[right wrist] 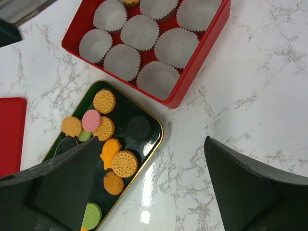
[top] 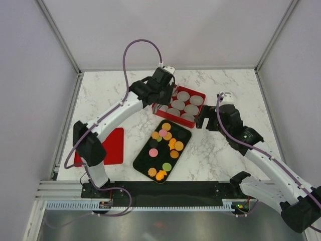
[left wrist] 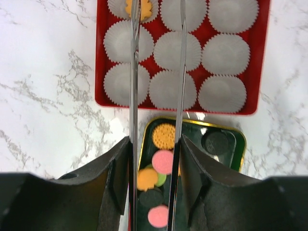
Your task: Pack the cookies
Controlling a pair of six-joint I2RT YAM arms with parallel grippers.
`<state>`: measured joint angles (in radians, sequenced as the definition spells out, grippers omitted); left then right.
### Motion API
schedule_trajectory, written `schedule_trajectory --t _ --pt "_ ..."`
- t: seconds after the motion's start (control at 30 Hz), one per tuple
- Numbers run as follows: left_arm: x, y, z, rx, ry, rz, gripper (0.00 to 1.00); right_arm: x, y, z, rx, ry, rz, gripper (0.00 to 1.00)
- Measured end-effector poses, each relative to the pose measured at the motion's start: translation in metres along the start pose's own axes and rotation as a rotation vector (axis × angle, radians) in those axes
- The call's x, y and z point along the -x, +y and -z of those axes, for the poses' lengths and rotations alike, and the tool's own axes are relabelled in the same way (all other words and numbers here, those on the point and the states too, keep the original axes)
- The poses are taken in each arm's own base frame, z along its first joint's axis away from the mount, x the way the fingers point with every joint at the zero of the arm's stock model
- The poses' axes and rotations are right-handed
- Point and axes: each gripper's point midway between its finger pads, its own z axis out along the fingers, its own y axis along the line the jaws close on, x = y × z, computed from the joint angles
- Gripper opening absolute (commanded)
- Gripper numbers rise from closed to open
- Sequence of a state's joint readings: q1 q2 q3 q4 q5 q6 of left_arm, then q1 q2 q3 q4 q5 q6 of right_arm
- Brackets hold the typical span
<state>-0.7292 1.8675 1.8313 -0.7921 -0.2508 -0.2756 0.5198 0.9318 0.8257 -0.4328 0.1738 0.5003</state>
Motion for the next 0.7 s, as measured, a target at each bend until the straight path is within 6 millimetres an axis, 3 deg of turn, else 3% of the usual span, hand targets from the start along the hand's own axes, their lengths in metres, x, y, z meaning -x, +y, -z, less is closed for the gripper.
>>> schedule_trajectory --t 0.17,0.3,0.53,0.7 --pt "-0.023 0.003 0.069 -0.047 -0.052 0.000 0.50 -0.003 -0.001 -0.004 -0.008 0.015 0.005 0.98" --pt "-0.059 0.000 0.099 -0.081 -0.033 -0.024 0.50 -0.006 -0.002 -0.006 -0.014 0.026 0.009 0.98" --pt "-0.148 0.000 0.102 -0.084 0.141 -0.105 0.51 -0.006 -0.002 -0.007 -0.014 0.028 0.012 0.98" --pt "-0.179 0.005 0.100 -0.073 0.215 -0.100 0.52 -0.006 -0.002 -0.007 -0.013 0.029 0.012 0.98"
